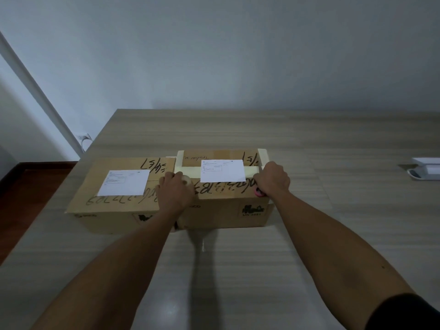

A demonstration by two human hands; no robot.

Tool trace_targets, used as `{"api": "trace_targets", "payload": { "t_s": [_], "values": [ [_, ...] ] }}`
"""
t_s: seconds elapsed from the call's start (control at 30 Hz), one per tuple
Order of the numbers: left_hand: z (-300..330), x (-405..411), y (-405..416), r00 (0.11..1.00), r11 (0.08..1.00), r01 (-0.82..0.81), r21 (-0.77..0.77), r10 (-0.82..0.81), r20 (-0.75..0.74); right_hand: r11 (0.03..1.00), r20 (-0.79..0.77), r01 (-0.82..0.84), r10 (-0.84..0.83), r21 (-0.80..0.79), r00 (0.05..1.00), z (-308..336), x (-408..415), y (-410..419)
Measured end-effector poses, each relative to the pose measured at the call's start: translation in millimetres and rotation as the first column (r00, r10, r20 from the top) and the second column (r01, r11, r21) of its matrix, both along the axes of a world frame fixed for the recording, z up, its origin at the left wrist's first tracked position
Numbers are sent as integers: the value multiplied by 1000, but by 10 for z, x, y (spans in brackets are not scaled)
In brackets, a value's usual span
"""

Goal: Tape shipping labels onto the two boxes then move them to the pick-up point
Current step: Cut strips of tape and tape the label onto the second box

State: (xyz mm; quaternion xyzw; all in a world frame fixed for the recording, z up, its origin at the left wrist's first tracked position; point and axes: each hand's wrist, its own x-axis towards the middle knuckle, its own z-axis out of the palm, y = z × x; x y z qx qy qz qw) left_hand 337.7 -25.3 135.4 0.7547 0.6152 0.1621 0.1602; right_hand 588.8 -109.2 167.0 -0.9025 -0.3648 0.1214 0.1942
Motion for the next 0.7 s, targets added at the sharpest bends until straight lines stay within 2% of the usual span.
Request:
{"api": "trace_targets", "payload": {
  "t_s": [0.2, 0.4, 0.7],
  "values": [
    [77, 65, -70, 988, 992, 126, 29, -128, 81, 997, -63, 53, -49, 63, 997, 54, -188, -196],
    [102, 276, -314, 939, 960, 277, 38, -279, 201, 983, -86, 148, -139, 112, 987, 139, -359, -509],
    [38, 675, -1029, 859, 898, 433, 81, -438, 264, 980, -54, 176, -172, 93, 984, 61, -305, -1187]
  ]
}}
